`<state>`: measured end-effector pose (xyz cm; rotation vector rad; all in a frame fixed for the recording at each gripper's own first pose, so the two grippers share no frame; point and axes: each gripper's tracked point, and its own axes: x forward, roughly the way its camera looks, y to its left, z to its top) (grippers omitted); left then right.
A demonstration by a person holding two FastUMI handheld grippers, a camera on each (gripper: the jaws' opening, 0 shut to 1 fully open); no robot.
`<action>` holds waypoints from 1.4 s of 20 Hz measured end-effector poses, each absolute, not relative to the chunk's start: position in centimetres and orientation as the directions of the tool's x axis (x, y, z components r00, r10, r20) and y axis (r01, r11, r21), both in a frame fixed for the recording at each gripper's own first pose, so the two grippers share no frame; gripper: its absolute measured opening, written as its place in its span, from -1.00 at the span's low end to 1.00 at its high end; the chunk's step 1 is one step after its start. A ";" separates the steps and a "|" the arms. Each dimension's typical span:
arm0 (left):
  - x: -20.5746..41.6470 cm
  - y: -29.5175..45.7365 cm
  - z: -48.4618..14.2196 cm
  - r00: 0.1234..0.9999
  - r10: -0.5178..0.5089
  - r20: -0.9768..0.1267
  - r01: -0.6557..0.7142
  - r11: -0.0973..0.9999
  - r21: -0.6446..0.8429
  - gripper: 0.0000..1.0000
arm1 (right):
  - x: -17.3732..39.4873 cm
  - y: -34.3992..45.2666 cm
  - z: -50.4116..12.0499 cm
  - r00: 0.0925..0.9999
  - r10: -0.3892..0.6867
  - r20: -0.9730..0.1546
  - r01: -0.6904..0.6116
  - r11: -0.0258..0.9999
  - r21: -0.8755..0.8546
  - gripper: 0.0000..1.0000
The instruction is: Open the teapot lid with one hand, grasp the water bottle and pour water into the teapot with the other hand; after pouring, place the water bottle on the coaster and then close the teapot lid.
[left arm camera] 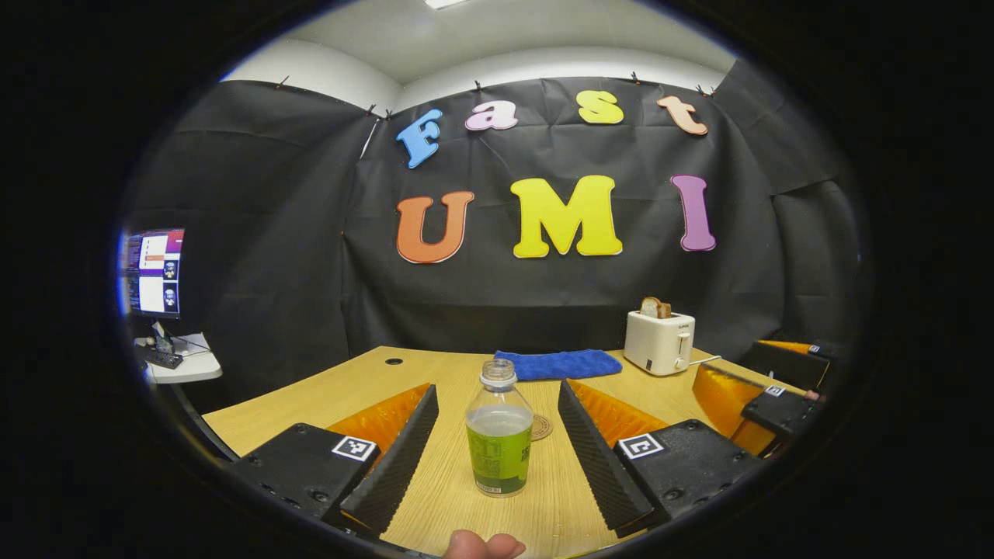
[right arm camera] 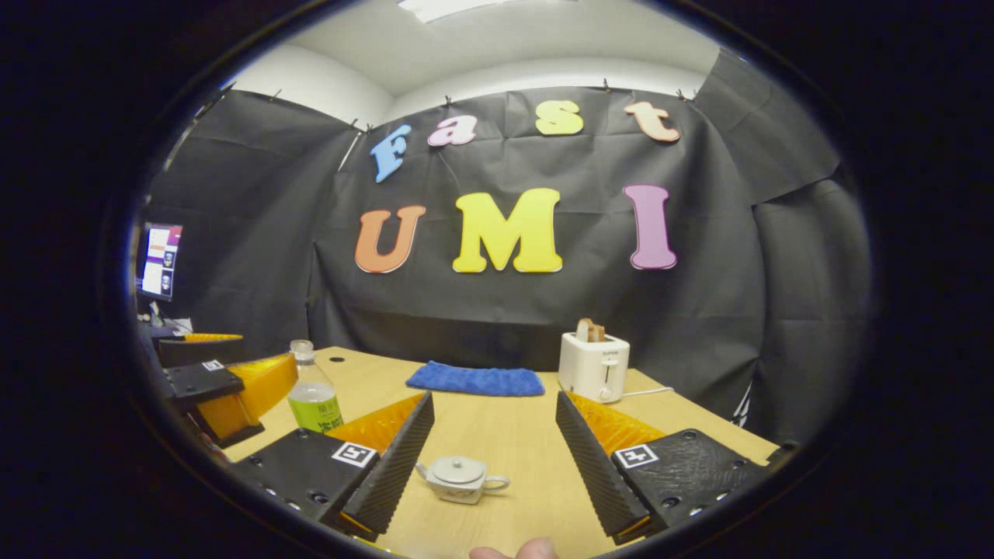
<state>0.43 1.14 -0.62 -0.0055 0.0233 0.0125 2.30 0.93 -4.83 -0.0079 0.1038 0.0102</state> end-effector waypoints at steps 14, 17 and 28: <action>1.0 3.5 -0.8 0.998 0.053 -0.037 -0.054 0.998 -0.021 0.94 | 7.9 3.9 -14.4 0.960 0.045 -0.277 -0.049 0.999 -0.010 0.72; 1.0 4.0 -0.7 0.997 0.062 -0.035 -0.063 0.998 -0.024 0.94 | 8.5 4.5 -15.1 0.954 0.053 -0.294 -0.058 0.998 -0.007 0.35; 1.6 4.3 -1.4 0.997 0.061 -0.049 -0.062 0.998 -0.032 0.94 | 9.4 4.6 -16.1 0.946 0.066 -0.317 -0.073 0.997 -0.011 -0.99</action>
